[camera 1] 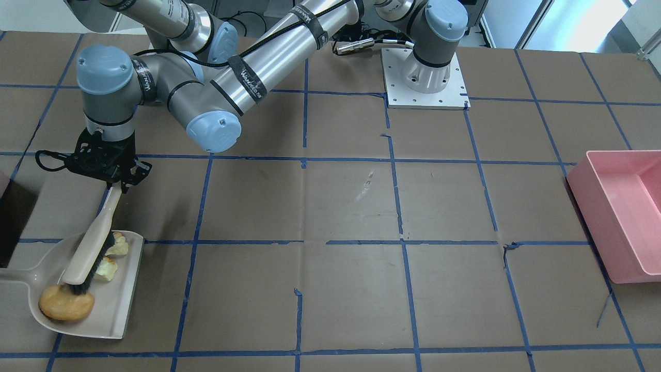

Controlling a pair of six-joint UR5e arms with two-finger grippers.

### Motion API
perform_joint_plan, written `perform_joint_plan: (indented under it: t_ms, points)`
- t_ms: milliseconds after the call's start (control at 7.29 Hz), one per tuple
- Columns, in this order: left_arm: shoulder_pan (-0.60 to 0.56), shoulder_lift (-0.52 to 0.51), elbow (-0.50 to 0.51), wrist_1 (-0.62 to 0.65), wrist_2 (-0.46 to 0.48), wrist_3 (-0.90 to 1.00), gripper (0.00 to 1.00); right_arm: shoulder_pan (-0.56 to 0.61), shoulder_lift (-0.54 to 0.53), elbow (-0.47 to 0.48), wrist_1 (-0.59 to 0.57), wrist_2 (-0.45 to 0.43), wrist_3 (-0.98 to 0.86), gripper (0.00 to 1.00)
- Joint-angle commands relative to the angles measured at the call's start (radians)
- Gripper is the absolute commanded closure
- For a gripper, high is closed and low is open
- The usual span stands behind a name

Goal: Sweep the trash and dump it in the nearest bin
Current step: 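Brush the remaining bread deeper into the dustpan with the left gripper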

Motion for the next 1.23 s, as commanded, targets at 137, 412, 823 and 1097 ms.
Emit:
perform_joint_plan:
  t_ms: [137,412,823,1097]
  points:
    - [0.026,0.007,0.005,0.0,-0.002,0.005,0.99,0.0,0.0,0.0,0.0,0.0,0.001,1.0]
    - [0.031,0.026,0.001,-0.002,-0.002,0.003,0.99,0.0,0.001,0.0,0.0,0.0,0.001,1.0]
    - [0.069,0.068,-0.007,-0.021,-0.008,0.008,0.98,-0.002,0.001,-0.002,0.014,0.0,0.001,1.0]
    - [0.136,0.095,-0.015,-0.058,-0.01,0.034,0.98,-0.024,-0.008,-0.003,0.038,0.07,0.007,1.0]
